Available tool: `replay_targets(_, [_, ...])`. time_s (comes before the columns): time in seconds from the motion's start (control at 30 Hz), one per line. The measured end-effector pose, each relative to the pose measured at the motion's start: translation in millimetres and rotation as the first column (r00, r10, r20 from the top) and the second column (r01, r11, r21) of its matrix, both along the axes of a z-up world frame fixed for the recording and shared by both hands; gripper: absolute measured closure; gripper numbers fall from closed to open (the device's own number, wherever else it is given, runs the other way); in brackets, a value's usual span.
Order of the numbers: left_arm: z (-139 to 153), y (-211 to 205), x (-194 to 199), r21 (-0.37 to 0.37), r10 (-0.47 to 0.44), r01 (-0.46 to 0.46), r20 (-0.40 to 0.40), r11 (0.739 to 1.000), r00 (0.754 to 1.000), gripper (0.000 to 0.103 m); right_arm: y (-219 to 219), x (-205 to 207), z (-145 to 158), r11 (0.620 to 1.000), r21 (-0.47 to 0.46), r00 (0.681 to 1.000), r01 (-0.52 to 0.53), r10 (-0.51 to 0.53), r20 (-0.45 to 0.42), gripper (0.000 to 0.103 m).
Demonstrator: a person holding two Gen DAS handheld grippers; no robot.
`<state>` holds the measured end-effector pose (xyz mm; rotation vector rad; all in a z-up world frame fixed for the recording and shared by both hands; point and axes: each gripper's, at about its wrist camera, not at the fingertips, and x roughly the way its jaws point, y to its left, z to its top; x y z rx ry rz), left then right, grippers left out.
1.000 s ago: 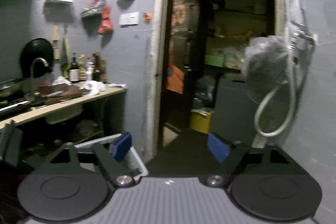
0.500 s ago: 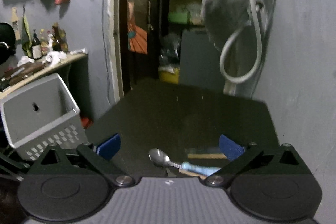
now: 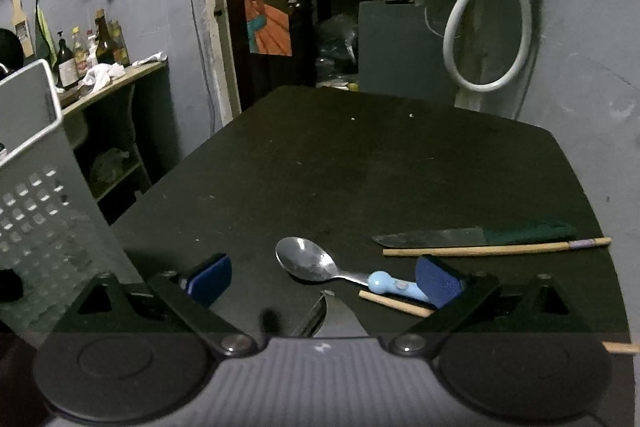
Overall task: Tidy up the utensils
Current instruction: 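Move the right tool back to the small metal spoon on the table, then close the right tool on the small metal spoon's handle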
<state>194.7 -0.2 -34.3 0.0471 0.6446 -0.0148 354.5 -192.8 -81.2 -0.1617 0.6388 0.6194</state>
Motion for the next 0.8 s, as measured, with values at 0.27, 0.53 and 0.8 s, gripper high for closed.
replay_targets(0.27, [1.4, 0.0, 2.0, 0.001, 0.003, -0.003, -0.007, 1.0, 1.0, 0.026, 8.8, 16.5, -13.9, 0.999, -0.034, 0.998, -0.021, 0.019, -0.059, 0.002])
replay_targets(0.53, [1.8, -0.8, 1.9, 0.004, 0.004, -0.004, -0.009, 1.0, 1.0, 0.026, 9.2, 20.4, -16.1, 0.999, -0.035, 0.998, -0.029, 0.027, -0.059, 0.003])
replay_targets(0.8, [1.1, -0.9, 1.8, 0.003, 0.004, -0.004, -0.008, 1.0, 1.0, 0.026, 14.8, 17.4, -18.6, 0.995, -0.059, 0.995, -0.078, 0.074, -0.061, 0.013])
